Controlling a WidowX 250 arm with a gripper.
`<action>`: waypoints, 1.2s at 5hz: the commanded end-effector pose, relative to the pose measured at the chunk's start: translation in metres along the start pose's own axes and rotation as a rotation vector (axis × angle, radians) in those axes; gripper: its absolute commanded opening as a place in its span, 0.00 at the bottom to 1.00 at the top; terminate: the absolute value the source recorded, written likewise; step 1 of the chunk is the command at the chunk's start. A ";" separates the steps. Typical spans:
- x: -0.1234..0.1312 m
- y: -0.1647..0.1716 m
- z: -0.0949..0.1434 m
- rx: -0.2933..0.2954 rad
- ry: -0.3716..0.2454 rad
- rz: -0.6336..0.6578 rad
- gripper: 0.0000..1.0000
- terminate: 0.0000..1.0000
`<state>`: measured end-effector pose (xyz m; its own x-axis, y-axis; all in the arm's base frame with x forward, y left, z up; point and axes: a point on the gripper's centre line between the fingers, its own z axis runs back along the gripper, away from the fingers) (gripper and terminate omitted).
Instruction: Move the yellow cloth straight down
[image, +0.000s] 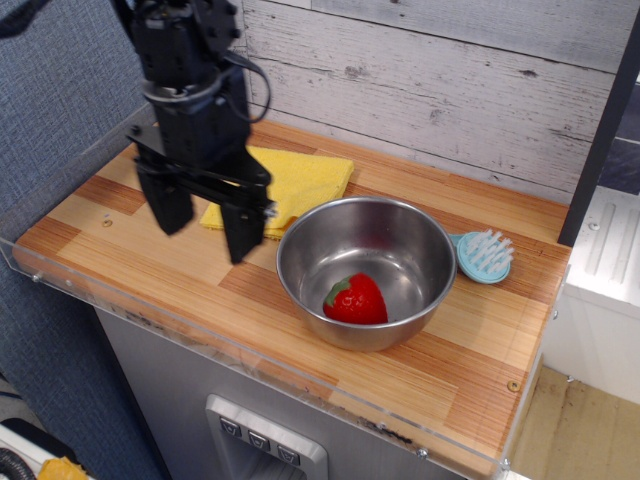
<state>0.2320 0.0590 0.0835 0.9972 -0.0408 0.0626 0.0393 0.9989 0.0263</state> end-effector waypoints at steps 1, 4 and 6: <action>0.028 0.024 -0.025 -0.010 -0.114 0.134 1.00 0.00; 0.062 0.047 -0.043 -0.022 -0.202 0.210 1.00 0.00; 0.064 0.049 0.002 -0.019 -0.169 0.201 1.00 0.00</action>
<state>0.2976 0.1016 0.0727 0.9690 0.1645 0.1843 -0.1601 0.9863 -0.0385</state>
